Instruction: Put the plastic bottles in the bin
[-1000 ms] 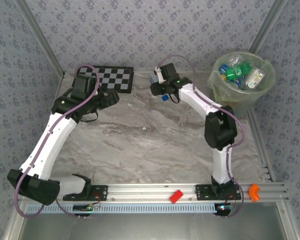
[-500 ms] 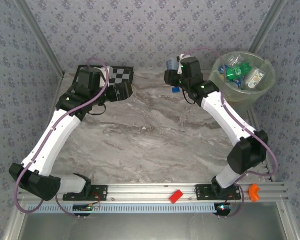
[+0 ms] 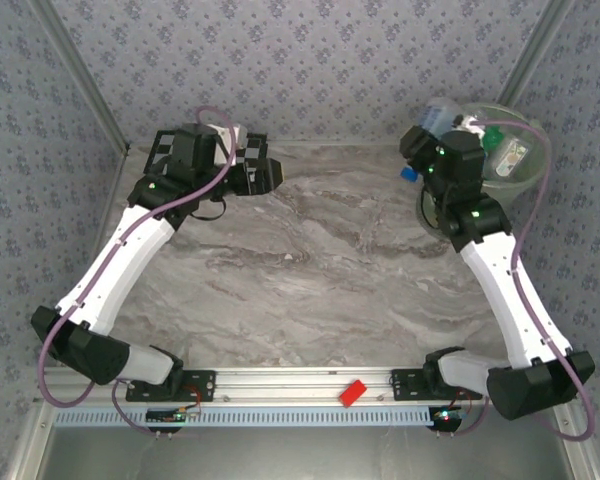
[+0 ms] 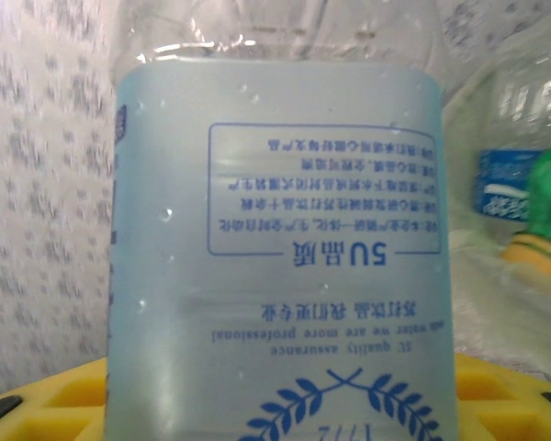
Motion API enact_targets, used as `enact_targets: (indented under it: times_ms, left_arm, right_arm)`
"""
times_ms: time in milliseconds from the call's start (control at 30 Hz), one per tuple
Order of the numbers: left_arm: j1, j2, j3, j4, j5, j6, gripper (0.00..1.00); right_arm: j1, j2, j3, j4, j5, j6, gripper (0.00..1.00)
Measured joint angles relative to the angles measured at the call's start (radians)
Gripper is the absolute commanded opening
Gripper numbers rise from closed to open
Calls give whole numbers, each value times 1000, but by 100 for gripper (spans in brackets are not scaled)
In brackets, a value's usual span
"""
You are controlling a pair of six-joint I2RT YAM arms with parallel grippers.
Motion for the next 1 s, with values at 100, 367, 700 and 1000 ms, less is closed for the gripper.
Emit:
enact_targets:
  times_ms: [100, 367, 700, 1000]
  left_arm:
    - [-8, 4, 4, 0, 5, 0, 100]
    - [-19, 6, 8, 0, 8, 13, 100]
    - [-19, 5, 10, 0, 7, 19, 100]
    - [-19, -30, -26, 0, -23, 23, 100]
  right_arm:
    - [-55, -35, -14, 4, 26, 71, 47]
    - [-182, -63, -41, 0, 95, 281, 43]
    - [-273, 3, -6, -54, 163, 509, 45]
    - [-368, 127, 156, -179, 175, 578, 61]
